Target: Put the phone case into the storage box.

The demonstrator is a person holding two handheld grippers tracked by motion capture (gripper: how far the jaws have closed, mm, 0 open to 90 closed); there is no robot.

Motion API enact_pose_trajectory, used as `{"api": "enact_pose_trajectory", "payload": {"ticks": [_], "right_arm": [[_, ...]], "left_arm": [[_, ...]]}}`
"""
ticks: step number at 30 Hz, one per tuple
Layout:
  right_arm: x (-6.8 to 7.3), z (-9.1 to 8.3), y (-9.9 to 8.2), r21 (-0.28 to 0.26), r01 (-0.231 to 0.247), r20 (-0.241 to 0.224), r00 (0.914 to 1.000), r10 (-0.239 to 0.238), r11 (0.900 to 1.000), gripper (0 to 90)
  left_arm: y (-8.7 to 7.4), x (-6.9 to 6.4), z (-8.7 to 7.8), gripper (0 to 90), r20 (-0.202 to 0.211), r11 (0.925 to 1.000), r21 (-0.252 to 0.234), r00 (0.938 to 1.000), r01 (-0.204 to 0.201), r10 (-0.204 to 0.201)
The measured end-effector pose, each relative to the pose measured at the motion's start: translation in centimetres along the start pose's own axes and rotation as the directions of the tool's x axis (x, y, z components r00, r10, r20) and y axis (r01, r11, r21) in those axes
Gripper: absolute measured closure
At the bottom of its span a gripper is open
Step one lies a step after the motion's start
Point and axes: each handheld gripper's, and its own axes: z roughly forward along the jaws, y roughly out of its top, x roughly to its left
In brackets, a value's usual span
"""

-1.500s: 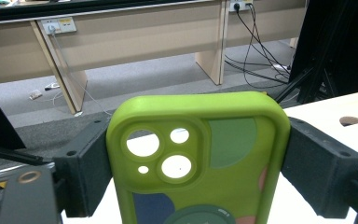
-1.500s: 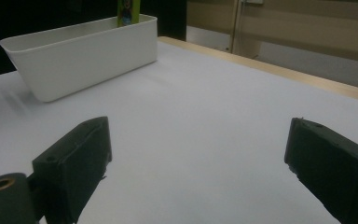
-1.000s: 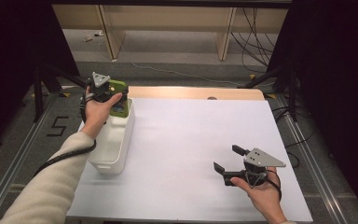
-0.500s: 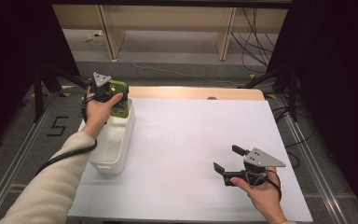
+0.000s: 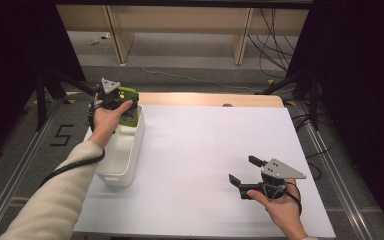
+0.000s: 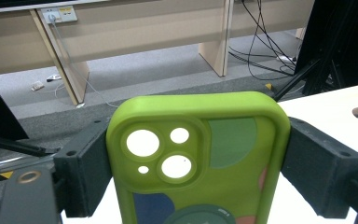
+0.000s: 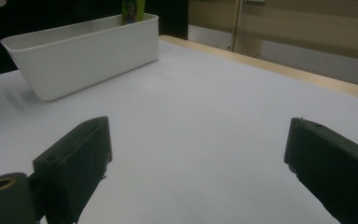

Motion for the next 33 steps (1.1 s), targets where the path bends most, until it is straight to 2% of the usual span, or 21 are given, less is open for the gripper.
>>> {"api": "enact_pose_trajectory", "payload": {"ticks": [33], "right_arm": [[-0.02,0.06,-0.05,0.002,0.000,-0.001,1.0000,0.000,1.0000,9.1]], "left_arm": [[-0.50,-0.11,0.78,15.8,0.001,0.9996,0.027,1.0000,-0.008,0.008]]}}
